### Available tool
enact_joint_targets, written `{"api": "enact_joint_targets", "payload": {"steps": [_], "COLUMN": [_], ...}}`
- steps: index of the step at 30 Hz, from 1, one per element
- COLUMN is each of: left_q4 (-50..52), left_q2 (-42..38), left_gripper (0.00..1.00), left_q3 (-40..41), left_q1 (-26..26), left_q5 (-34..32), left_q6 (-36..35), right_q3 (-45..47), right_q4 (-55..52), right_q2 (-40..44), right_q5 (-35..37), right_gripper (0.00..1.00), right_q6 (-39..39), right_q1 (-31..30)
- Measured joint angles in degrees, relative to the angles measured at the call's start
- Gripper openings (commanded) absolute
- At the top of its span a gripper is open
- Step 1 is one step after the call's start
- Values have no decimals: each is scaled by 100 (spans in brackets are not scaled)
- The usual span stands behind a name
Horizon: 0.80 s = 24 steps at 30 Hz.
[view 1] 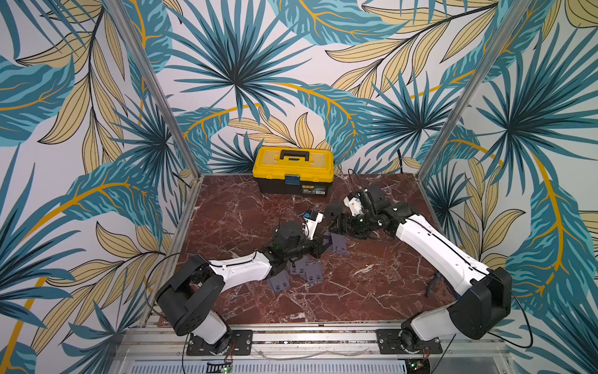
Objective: Open the phone stand
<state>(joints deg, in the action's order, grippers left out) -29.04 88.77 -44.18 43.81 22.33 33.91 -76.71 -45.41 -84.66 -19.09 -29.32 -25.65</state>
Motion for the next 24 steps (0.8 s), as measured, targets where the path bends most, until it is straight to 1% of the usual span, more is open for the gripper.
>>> {"api": "enact_joint_targets", "payload": {"steps": [15, 18, 24], "left_q4": [4, 11, 20], "left_q2": [26, 33, 39], "left_gripper": [0, 0, 0], "left_q3": [-52, -59, -59], "left_q1": [0, 0, 0], "left_q5": [-2, 0, -4], "left_q6": [2, 2, 4], "right_q3": [-24, -33, -44], "right_q4": [-144, -153, -164], "right_q2": [-70, -85, -85], "right_q5": [94, 109, 142], "right_gripper": [71, 66, 51], "right_q6": [87, 105, 127], "right_q1": [-142, -157, -184]}}
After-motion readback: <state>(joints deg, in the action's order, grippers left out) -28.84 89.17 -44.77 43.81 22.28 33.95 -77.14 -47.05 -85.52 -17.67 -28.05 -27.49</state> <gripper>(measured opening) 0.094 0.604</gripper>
